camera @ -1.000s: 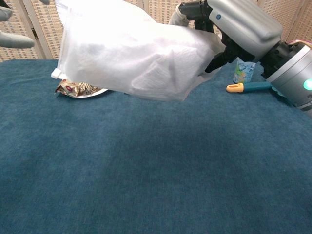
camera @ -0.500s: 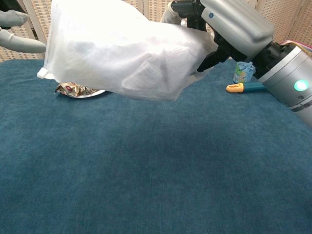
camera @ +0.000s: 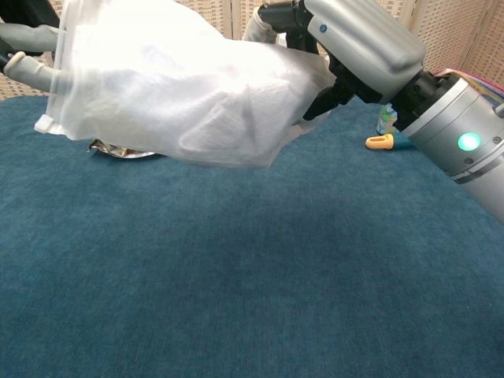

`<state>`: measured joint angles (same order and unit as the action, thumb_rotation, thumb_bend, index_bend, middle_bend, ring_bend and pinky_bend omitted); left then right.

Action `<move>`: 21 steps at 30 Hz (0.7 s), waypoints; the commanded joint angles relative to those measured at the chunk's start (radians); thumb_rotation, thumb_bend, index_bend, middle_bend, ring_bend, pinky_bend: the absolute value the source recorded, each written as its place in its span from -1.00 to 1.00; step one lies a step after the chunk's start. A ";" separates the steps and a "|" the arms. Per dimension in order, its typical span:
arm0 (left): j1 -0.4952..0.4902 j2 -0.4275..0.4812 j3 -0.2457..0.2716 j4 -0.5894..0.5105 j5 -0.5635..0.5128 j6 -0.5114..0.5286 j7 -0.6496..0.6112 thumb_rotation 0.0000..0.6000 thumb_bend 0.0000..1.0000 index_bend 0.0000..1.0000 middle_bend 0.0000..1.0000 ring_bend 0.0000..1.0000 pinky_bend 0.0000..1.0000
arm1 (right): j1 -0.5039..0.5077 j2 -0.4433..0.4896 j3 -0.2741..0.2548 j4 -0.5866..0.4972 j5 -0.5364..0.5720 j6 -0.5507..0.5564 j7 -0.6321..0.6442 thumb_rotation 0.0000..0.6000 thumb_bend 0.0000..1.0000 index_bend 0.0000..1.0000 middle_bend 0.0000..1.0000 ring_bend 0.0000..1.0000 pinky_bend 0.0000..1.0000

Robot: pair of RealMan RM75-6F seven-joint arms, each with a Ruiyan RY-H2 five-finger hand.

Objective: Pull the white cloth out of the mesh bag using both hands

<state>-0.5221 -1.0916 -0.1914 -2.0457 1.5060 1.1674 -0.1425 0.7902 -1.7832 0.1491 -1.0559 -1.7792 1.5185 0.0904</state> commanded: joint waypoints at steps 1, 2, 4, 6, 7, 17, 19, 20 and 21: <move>-0.006 -0.008 0.000 -0.002 -0.004 -0.002 0.003 1.00 -0.93 -0.25 1.00 0.98 1.00 | 0.002 -0.001 -0.001 0.000 0.000 -0.001 -0.001 1.00 0.51 0.28 0.44 0.38 0.37; -0.007 -0.011 0.000 -0.002 -0.004 -0.003 0.004 1.00 -0.93 -0.23 1.00 0.98 1.00 | 0.002 -0.002 -0.001 0.000 0.000 -0.001 -0.001 1.00 0.51 0.28 0.44 0.38 0.37; -0.010 -0.018 0.002 -0.003 -0.004 -0.001 0.007 1.00 -0.91 -0.19 1.00 0.98 1.00 | 0.003 -0.002 -0.002 0.000 0.001 -0.002 -0.002 1.00 0.51 0.28 0.44 0.38 0.37; -0.011 -0.023 0.002 -0.003 -0.004 0.002 0.011 1.00 -0.79 -0.12 1.00 0.99 1.00 | 0.004 -0.002 -0.003 -0.001 0.002 -0.002 -0.001 1.00 0.51 0.28 0.44 0.38 0.37; -0.012 -0.026 0.003 -0.003 -0.004 0.004 0.012 1.00 -0.71 -0.08 1.00 0.99 1.00 | 0.004 -0.002 -0.003 -0.001 0.003 -0.002 -0.001 1.00 0.51 0.28 0.44 0.38 0.37; -0.011 -0.048 0.003 -0.004 -0.035 0.024 0.069 1.00 -0.17 0.24 1.00 0.96 1.00 | 0.001 0.001 -0.007 0.001 0.009 -0.002 0.001 1.00 0.51 0.28 0.44 0.38 0.37; -0.010 -0.053 0.005 -0.001 -0.042 0.028 0.084 1.00 -0.12 0.30 1.00 0.95 1.00 | 0.000 0.002 -0.008 0.001 0.010 -0.003 0.002 1.00 0.51 0.28 0.44 0.38 0.37; -0.009 -0.056 0.006 -0.001 -0.048 0.030 0.092 1.00 -0.11 0.31 1.00 0.95 1.00 | -0.001 0.003 -0.009 0.002 0.012 -0.003 0.002 1.00 0.51 0.28 0.44 0.38 0.37; -0.008 -0.058 0.006 0.000 -0.053 0.031 0.098 1.00 -0.10 0.33 1.00 0.95 1.00 | -0.002 0.003 -0.010 0.003 0.012 -0.003 0.003 1.00 0.51 0.28 0.44 0.38 0.37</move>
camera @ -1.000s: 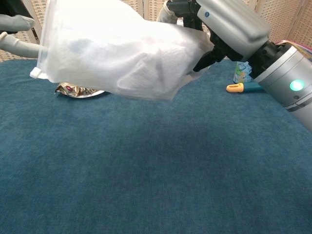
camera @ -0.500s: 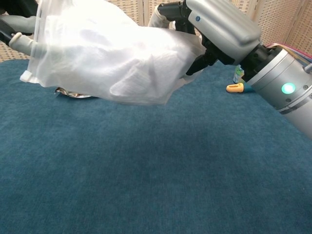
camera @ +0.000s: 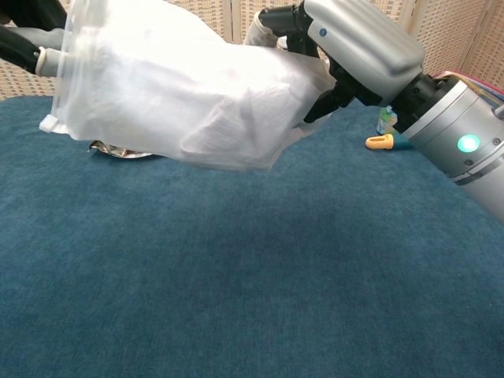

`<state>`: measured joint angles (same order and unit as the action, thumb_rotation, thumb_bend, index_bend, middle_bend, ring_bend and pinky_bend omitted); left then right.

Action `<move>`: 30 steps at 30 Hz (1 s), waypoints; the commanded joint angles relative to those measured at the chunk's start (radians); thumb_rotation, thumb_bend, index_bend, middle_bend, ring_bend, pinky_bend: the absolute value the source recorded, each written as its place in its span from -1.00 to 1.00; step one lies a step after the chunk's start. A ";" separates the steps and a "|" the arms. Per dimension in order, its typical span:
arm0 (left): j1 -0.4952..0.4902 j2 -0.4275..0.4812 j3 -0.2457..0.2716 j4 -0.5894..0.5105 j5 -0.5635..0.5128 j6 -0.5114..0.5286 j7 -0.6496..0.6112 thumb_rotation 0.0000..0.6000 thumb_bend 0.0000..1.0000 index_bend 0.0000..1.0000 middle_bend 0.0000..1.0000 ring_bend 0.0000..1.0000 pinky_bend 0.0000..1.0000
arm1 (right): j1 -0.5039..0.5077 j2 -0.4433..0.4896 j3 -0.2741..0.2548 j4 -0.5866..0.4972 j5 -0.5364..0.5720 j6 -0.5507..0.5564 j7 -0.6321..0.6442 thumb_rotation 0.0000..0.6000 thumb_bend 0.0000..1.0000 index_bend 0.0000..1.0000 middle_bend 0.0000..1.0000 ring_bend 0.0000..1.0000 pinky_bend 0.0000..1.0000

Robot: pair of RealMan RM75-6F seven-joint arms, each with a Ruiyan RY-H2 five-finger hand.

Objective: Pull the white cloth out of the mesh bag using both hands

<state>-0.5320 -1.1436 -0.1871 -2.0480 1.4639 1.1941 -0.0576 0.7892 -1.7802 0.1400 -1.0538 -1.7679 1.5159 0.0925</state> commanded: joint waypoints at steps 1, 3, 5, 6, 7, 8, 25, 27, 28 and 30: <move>0.003 -0.009 0.002 0.005 -0.015 0.007 0.023 1.00 -0.09 0.35 1.00 0.95 1.00 | -0.002 0.001 -0.001 0.002 0.002 0.000 0.002 1.00 0.51 0.28 0.45 0.38 0.37; 0.004 -0.014 0.003 0.011 -0.019 0.012 0.041 1.00 -0.09 0.37 1.00 0.95 1.00 | -0.003 0.001 -0.003 0.004 0.004 -0.001 0.003 1.00 0.51 0.28 0.44 0.38 0.37; 0.007 -0.022 0.005 0.019 -0.022 0.021 0.062 1.00 -0.09 0.38 1.00 0.95 1.00 | -0.006 0.002 -0.004 0.007 0.005 0.000 0.004 1.00 0.51 0.28 0.44 0.38 0.37; 0.009 -0.025 0.006 0.022 -0.024 0.025 0.066 1.00 -0.09 0.39 1.00 0.95 1.00 | -0.007 0.003 -0.005 0.008 0.006 0.000 0.004 1.00 0.51 0.28 0.44 0.38 0.37; 0.011 -0.028 0.007 0.026 -0.026 0.029 0.071 1.00 -0.09 0.39 1.00 0.95 1.00 | -0.008 0.004 -0.006 0.010 0.008 0.000 0.005 1.00 0.51 0.28 0.44 0.38 0.37; 0.013 -0.029 0.007 0.029 -0.028 0.032 0.073 1.00 -0.09 0.39 1.00 0.95 1.00 | -0.010 0.005 -0.007 0.011 0.009 -0.001 0.005 1.00 0.51 0.28 0.44 0.38 0.37; 0.059 -0.048 0.028 0.120 -0.052 0.075 0.051 1.00 -0.09 0.41 1.00 0.95 1.00 | -0.051 0.080 -0.062 -0.003 0.065 -0.120 0.020 1.00 -0.87 -0.45 -0.28 -0.31 -0.16; 0.061 -0.053 0.028 0.127 -0.053 0.078 0.049 1.00 -0.09 0.41 1.00 0.95 1.00 | -0.053 0.097 -0.065 -0.027 0.078 -0.148 0.002 1.00 -1.00 -0.74 -0.55 -0.56 -0.34; 0.062 -0.056 0.028 0.130 -0.053 0.079 0.047 1.00 -0.09 0.41 1.00 0.95 1.00 | -0.055 0.102 -0.065 -0.034 0.083 -0.156 -0.005 1.00 -1.00 -0.81 -0.63 -0.62 -0.38; 0.064 -0.062 0.028 0.136 -0.054 0.081 0.045 1.00 -0.09 0.41 1.00 0.95 1.00 | -0.059 0.111 -0.064 -0.047 0.093 -0.168 -0.021 1.00 -1.00 -0.92 -0.73 -0.70 -0.45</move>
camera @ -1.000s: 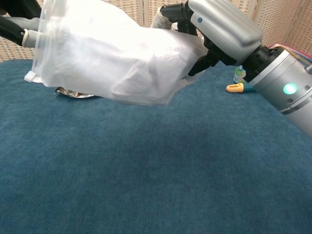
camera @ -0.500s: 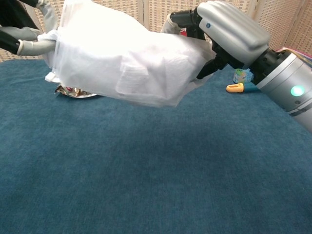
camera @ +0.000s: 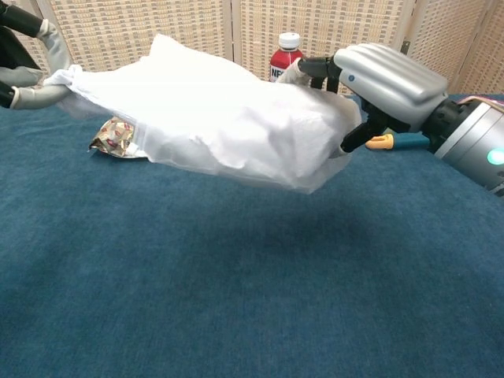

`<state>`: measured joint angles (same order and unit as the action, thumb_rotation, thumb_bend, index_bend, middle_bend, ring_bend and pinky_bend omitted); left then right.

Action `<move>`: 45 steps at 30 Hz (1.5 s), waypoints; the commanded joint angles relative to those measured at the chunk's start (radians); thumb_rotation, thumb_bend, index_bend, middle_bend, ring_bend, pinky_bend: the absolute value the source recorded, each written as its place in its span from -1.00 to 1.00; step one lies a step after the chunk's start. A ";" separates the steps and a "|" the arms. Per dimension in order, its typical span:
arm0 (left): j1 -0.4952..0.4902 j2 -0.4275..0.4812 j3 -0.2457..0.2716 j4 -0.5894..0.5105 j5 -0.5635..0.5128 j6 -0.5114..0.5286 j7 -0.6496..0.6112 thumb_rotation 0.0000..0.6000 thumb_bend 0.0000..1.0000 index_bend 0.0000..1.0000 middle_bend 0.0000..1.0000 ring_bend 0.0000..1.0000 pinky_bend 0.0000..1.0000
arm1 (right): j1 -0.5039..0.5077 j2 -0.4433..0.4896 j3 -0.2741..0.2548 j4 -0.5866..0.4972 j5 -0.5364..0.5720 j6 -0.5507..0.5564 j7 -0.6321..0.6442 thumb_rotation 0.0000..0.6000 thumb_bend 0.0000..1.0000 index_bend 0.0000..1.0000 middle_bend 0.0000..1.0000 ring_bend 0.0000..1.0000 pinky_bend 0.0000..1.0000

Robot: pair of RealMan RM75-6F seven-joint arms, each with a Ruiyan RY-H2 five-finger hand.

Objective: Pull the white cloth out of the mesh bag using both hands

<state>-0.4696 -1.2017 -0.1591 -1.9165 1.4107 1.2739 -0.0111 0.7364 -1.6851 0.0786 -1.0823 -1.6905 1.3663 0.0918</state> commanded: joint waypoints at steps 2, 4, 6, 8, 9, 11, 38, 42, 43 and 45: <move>0.003 -0.010 0.003 0.014 0.001 0.002 0.004 1.00 -0.09 0.41 1.00 0.95 1.00 | -0.012 0.025 -0.004 -0.026 0.024 -0.030 -0.031 1.00 -1.00 -0.98 -0.78 -0.74 -0.46; 0.004 -0.016 0.006 0.022 0.000 0.000 0.007 1.00 -0.09 0.41 1.00 0.95 1.00 | -0.017 0.034 -0.004 -0.033 0.034 -0.041 -0.045 1.00 -1.00 -1.00 -0.81 -0.77 -0.47; 0.005 -0.023 0.011 0.031 -0.002 -0.004 0.012 1.00 -0.09 0.41 1.00 0.95 1.00 | -0.023 0.042 -0.007 -0.040 0.042 -0.053 -0.053 1.00 -1.00 -1.00 -0.83 -0.79 -0.48; 0.005 -0.032 0.018 0.042 -0.005 -0.011 0.019 1.00 -0.09 0.41 1.00 0.94 1.00 | -0.029 0.048 -0.008 -0.047 0.051 -0.063 -0.060 1.00 -1.00 -1.00 -0.83 -0.80 -0.48; 0.005 -0.036 0.021 0.046 -0.006 -0.014 0.023 1.00 -0.09 0.41 1.00 0.94 1.00 | -0.032 0.051 -0.010 -0.051 0.056 -0.070 -0.060 1.00 -1.00 -1.00 -0.84 -0.80 -0.48; 0.006 -0.047 0.030 0.059 -0.008 -0.021 0.033 1.00 -0.09 0.41 1.00 0.94 1.00 | -0.039 0.055 -0.009 -0.060 0.067 -0.079 -0.061 1.00 -1.00 -1.00 -0.82 -0.80 -0.48; 0.016 -0.081 0.048 0.093 -0.003 -0.038 0.046 1.00 -0.09 0.41 1.00 0.93 1.00 | 0.013 -0.031 0.017 -0.045 0.142 -0.280 -0.122 1.00 -0.88 0.00 1.00 1.00 1.00; 0.018 -0.080 0.048 0.095 -0.002 -0.038 0.044 1.00 -0.09 0.41 1.00 0.93 1.00 | 0.036 -0.047 0.037 -0.021 0.160 -0.313 -0.121 1.00 -0.74 0.00 1.00 1.00 1.00; 0.019 -0.080 0.048 0.095 -0.002 -0.038 0.043 1.00 -0.09 0.41 1.00 0.93 1.00 | 0.043 -0.051 0.043 -0.012 0.165 -0.322 -0.120 1.00 -0.71 0.00 1.00 1.00 1.00; 0.019 -0.080 0.049 0.097 -0.002 -0.039 0.043 1.00 -0.09 0.41 1.00 0.93 1.00 | 0.054 -0.056 0.051 0.000 0.173 -0.338 -0.117 1.00 -0.64 0.00 1.00 1.00 1.00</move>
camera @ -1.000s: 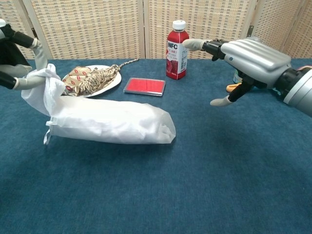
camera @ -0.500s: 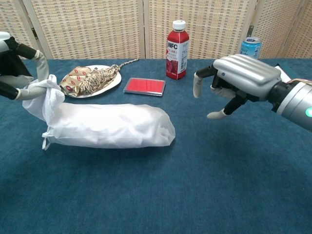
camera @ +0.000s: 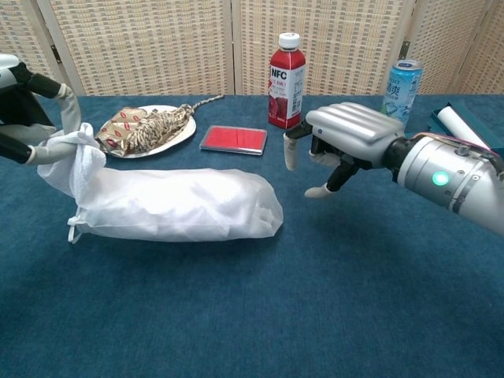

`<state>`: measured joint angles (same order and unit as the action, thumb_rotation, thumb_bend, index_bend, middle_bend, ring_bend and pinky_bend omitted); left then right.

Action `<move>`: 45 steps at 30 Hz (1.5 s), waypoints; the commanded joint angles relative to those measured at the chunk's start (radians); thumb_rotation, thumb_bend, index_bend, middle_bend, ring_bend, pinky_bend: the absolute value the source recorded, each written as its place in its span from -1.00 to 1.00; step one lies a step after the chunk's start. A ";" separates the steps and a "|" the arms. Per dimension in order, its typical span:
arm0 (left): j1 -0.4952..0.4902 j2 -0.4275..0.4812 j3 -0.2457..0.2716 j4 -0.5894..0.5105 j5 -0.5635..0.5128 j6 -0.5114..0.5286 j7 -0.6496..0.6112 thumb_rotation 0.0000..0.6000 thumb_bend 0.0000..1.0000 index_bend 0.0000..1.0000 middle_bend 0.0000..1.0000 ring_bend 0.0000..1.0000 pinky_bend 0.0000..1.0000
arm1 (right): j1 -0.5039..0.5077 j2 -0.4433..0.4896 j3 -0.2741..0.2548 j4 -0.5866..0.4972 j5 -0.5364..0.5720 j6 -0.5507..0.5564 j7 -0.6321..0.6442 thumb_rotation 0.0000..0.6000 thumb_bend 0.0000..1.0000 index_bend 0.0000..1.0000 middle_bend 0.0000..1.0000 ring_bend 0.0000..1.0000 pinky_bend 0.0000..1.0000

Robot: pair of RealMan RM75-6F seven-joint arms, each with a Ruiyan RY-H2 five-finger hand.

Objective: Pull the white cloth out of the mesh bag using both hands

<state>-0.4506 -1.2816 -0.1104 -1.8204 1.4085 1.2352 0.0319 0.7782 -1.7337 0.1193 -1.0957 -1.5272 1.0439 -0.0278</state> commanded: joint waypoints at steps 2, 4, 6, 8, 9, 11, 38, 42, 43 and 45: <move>0.001 0.000 0.002 0.002 0.001 -0.002 0.000 1.00 -0.09 0.41 1.00 0.93 1.00 | 0.024 -0.012 0.018 0.028 0.021 -0.036 0.004 1.00 -0.60 0.00 1.00 1.00 1.00; 0.001 0.000 0.002 0.004 0.001 -0.004 0.000 1.00 -0.09 0.41 1.00 0.93 1.00 | 0.035 -0.015 0.024 0.039 0.029 -0.054 0.007 1.00 -0.56 0.00 1.00 1.00 1.00; 0.001 0.000 0.001 0.004 0.001 -0.004 -0.001 1.00 -0.09 0.41 1.00 0.93 1.00 | 0.048 -0.019 0.029 0.054 0.036 -0.073 0.009 1.00 -0.53 0.00 1.00 1.00 1.00; 0.000 0.001 0.000 0.003 0.001 -0.005 0.000 1.00 -0.09 0.41 1.00 0.93 1.00 | 0.061 -0.026 0.033 0.070 0.040 -0.090 0.010 1.00 -0.53 0.00 1.00 1.00 1.00; 0.000 0.001 -0.001 0.002 0.001 -0.005 0.000 1.00 -0.09 0.41 1.00 0.93 1.00 | 0.067 -0.029 0.034 0.077 0.042 -0.097 0.012 1.00 -0.53 0.00 1.00 1.00 1.00; -0.001 0.001 -0.003 0.001 0.001 -0.006 0.001 1.00 -0.09 0.41 1.00 0.93 1.00 | 0.083 -0.039 0.037 0.097 0.042 -0.112 0.017 1.00 -0.53 0.00 1.00 1.00 1.00; 0.004 -0.010 -0.001 0.023 -0.001 -0.009 -0.016 1.00 -0.09 0.41 1.00 0.93 1.00 | 0.207 -0.168 0.040 0.292 0.059 -0.236 0.085 1.00 -0.63 -0.02 1.00 1.00 1.00; 0.006 -0.010 0.000 0.027 0.000 -0.008 -0.020 1.00 -0.09 0.41 1.00 0.93 1.00 | 0.218 -0.186 0.040 0.319 0.064 -0.250 0.095 1.00 -0.56 -0.02 1.00 1.00 1.00; 0.007 -0.011 0.001 0.028 0.000 -0.007 -0.022 1.00 -0.09 0.41 1.00 0.93 1.00 | 0.220 -0.189 0.040 0.324 0.065 -0.253 0.098 1.00 -0.55 -0.02 1.00 1.00 1.00; 0.008 -0.010 0.001 0.030 0.000 -0.007 -0.024 1.00 -0.09 0.41 1.00 0.93 1.00 | 0.226 -0.196 0.039 0.334 0.066 -0.259 0.104 1.00 -0.50 -0.02 1.00 1.00 1.00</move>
<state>-0.4423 -1.2921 -0.1090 -1.7900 1.4086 1.2282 0.0076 1.0017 -1.9269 0.1589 -0.7649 -1.4626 0.7878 0.0737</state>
